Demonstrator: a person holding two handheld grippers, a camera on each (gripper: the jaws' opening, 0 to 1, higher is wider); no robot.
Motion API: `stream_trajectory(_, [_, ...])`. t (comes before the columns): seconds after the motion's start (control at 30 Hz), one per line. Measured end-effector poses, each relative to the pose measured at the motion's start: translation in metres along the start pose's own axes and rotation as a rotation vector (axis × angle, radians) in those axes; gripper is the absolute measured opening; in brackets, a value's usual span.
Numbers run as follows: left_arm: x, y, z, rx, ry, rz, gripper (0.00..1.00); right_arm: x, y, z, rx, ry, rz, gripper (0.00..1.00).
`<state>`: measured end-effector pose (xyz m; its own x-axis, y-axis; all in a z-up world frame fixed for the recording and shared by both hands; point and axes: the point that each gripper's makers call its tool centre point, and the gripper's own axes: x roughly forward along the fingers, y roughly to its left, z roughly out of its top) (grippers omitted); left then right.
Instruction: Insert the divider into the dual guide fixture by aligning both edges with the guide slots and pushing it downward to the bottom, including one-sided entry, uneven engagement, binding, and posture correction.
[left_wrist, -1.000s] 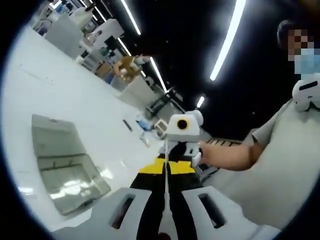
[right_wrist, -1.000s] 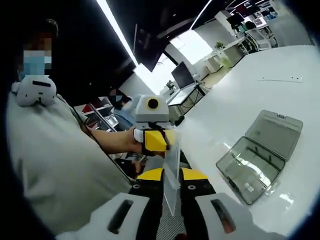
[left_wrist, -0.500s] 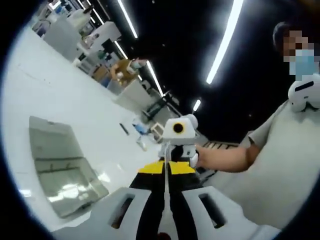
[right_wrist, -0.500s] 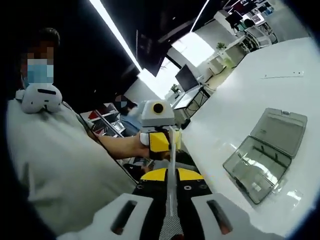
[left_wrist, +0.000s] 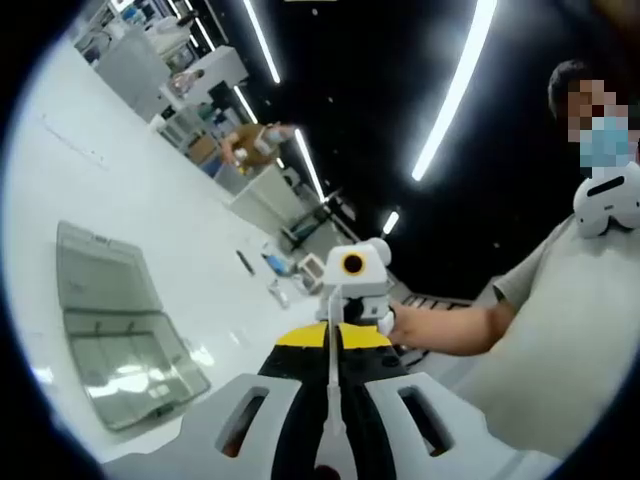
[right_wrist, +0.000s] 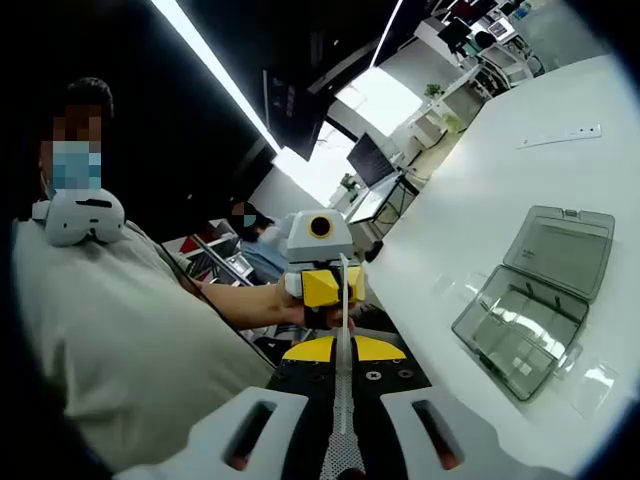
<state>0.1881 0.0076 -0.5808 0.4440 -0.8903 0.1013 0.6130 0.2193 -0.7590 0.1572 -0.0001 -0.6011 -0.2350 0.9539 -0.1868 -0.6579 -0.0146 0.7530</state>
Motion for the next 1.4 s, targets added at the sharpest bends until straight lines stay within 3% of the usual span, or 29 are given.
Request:
stream_trajectory(0.47, [-0.005,0.006,0.004,0.017,-0.006,0.039,0.07,-0.005,-0.003,0.0,-0.016,0.019,-0.032,0.0])
stream_trajectory(0.8, [-0.007,0.016,-0.01,0.035,0.032,0.09,0.07,-0.013,-0.015,0.002,0.04,0.019,-0.096,0.0])
stream_trajectory(0.97, [-0.01,0.022,-0.017,0.044,0.056,0.12,0.08,-0.018,-0.027,0.001,0.091,0.031,-0.16,0.0])
stream_trajectory(1.13, [-0.014,0.028,-0.019,0.06,0.061,0.154,0.08,-0.025,-0.049,-0.002,0.136,0.061,-0.276,0.0])
stream_trajectory(1.2, [-0.017,0.031,-0.018,0.081,0.065,0.178,0.08,-0.027,-0.06,-0.005,0.14,0.088,-0.334,0.0])
stream_trajectory(1.4, [-0.024,0.04,-0.019,0.161,0.101,0.257,0.09,-0.027,-0.074,-0.008,0.193,0.115,-0.404,0.0])
